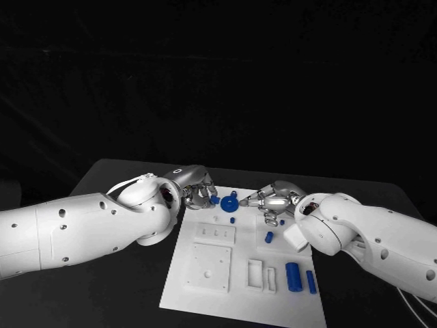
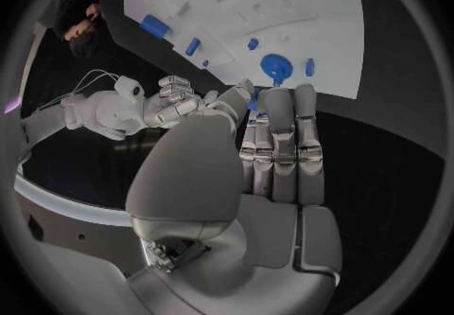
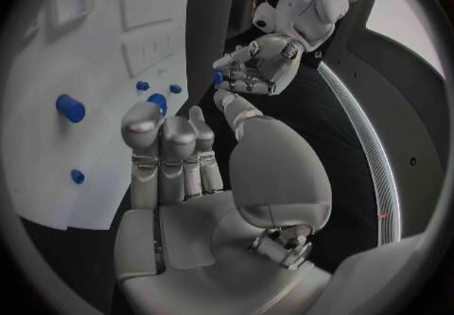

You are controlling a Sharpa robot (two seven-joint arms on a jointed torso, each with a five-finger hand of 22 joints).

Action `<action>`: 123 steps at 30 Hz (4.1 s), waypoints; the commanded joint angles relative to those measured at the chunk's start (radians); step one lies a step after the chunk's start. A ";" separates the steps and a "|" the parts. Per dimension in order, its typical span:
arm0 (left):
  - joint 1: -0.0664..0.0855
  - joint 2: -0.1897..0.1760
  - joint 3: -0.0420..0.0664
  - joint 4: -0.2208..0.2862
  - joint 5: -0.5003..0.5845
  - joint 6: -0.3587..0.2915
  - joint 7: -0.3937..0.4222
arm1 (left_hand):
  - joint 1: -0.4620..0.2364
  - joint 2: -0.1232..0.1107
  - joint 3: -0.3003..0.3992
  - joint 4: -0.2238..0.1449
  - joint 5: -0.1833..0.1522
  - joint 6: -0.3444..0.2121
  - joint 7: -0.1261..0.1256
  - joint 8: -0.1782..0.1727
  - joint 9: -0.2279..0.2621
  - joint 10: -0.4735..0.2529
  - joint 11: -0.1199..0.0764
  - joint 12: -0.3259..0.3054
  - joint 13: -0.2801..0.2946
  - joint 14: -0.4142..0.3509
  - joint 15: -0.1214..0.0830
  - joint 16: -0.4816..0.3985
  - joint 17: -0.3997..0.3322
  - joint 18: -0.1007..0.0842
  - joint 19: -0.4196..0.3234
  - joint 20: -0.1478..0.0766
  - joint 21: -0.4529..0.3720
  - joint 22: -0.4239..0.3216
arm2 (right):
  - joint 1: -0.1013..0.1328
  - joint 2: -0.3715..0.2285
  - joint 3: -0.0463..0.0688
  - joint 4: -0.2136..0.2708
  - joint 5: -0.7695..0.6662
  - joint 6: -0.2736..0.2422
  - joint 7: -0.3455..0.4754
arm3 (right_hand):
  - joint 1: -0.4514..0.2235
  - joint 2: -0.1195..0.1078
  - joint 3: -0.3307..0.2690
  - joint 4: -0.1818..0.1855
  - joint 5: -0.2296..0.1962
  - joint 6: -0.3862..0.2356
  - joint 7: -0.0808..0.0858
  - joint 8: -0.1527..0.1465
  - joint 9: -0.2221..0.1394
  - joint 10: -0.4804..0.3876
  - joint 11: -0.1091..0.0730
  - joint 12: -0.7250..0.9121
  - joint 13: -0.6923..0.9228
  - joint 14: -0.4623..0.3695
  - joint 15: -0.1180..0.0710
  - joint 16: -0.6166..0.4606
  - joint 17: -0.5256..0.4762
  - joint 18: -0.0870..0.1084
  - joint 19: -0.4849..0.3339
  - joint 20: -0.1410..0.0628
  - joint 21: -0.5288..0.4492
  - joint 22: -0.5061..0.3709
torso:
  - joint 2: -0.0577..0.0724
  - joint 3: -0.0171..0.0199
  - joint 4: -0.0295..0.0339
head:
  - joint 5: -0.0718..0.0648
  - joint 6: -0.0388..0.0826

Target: Assemble the parts on the task board

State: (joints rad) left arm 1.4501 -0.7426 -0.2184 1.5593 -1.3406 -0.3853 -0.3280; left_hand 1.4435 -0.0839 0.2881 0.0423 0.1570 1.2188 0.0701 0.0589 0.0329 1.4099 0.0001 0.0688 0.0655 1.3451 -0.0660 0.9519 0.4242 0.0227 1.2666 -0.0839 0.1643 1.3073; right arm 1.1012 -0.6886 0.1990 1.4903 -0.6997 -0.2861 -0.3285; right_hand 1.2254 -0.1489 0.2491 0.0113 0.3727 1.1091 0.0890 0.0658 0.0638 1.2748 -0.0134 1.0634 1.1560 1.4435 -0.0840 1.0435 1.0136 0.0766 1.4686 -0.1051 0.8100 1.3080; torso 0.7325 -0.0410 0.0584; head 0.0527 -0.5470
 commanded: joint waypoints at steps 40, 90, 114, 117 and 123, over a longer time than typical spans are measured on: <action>0.005 0.028 0.003 0.046 0.004 0.002 0.008 | -0.004 0.016 0.000 0.001 0.003 0.023 -0.005 0.007 0.069 0.008 0.001 -0.003 -0.001 0.009 -0.003 0.007 0.002 0.017 0.007 -0.005 0.004 0.021 | 0.005 0.070 -0.023 -0.028 0.101 -0.022 -0.017 | 0.003 0.024 -0.118 0.038 -0.001 -0.017 0.003 -0.003 -0.001 -0.009 0.004 0.004 -0.005 -0.008 0.006 -0.009 -0.006 0.014 0.035 0.009 -0.018 0.095 | 0.000 0.0005 0.0014 | -0.007 -0.003; 0.005 -0.019 0.002 0.055 0.094 -0.021 0.052 | -0.060 -0.093 -0.379 0.196 -0.046 -0.182 0.041 0.018 0.031 -0.027 0.033 0.002 0.003 -0.003 0.022 -0.013 -0.011 0.019 0.036 0.020 -0.092 -0.031 | -0.002 0.046 -0.023 -0.034 0.094 -0.017 0.077 | -0.042 0.148 0.288 -0.270 -0.238 0.136 -0.026 -0.001 0.012 0.002 -0.019 0.014 0.020 -0.012 -0.010 -0.004 0.006 0.000 0.020 -0.008 0.011 0.097 | 0.000 0.0002 0.0012 | -0.017 -0.003; 0.003 -0.018 -0.021 -0.055 0.805 0.149 0.209 | -0.073 0.088 -0.371 0.231 -0.108 -0.142 0.033 0.009 0.031 -0.028 0.031 -0.003 0.000 -0.018 0.021 -0.006 -0.012 0.011 0.022 0.018 -0.093 -0.028 | -0.012 0.000 -0.021 -0.023 0.203 0.105 0.159 | -0.043 0.155 0.283 -0.271 -0.248 0.130 -0.025 -0.002 0.011 -0.002 -0.018 0.007 0.018 -0.016 -0.010 -0.009 0.003 0.003 0.017 -0.007 0.007 0.096 | 0.001 0.0009 -0.0010 | -0.030 -0.005; 0.002 -0.008 -0.022 -0.064 0.801 0.173 0.222 | -0.066 0.098 -0.372 0.223 -0.108 -0.158 0.036 0.008 0.031 -0.026 0.031 -0.003 0.000 -0.019 0.021 -0.002 -0.010 0.010 0.021 0.017 -0.092 -0.028 | -0.012 -0.002 -0.020 -0.020 0.209 0.108 0.160 | -0.043 0.156 0.282 -0.271 -0.249 0.130 -0.025 -0.002 0.011 -0.002 -0.018 0.006 0.018 -0.016 -0.009 -0.009 0.003 0.003 0.016 -0.007 0.007 0.095 | 0.002 0.0010 -0.0001 | -0.031 -0.007; 0.000 0.003 -0.023 -0.069 0.790 0.219 0.257 | -0.063 0.118 -0.389 0.219 -0.109 -0.228 0.021 0.009 0.032 -0.026 0.022 -0.004 -0.001 -0.032 0.013 0.018 0.002 0.001 0.012 0.011 -0.091 -0.021 | -0.013 -0.003 -0.019 -0.017 0.208 0.110 0.158 | -0.042 0.158 0.281 -0.272 -0.254 0.129 -0.024 -0.002 0.011 -0.003 -0.018 0.005 0.018 -0.016 -0.009 -0.009 0.004 0.004 0.017 -0.007 0.008 0.096 | 0.001 -0.0006 -0.0001 | -0.034 -0.012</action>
State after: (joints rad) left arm 1.4502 -0.7423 -0.2415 1.4900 -0.5788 -0.2308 -0.1286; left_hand 1.3811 0.0267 -0.0976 0.2609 0.0529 0.9952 0.0917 0.0665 0.0639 1.3811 0.0284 0.0688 0.0652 1.3179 -0.0537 0.9678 0.4249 0.0225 1.2824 -0.0715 0.0750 1.2861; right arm 1.0894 -0.6910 0.1792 1.4711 -0.5065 -0.2063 -0.1896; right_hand 1.1843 0.0024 0.5328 -0.2555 0.1200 1.2229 0.0660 0.0608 0.0725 1.2761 -0.0286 1.0721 1.1749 1.4299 -0.0885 1.0358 1.0180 0.0761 1.4649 -0.1089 0.8149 1.3074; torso 0.7342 -0.0407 0.0579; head 0.0191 -0.5565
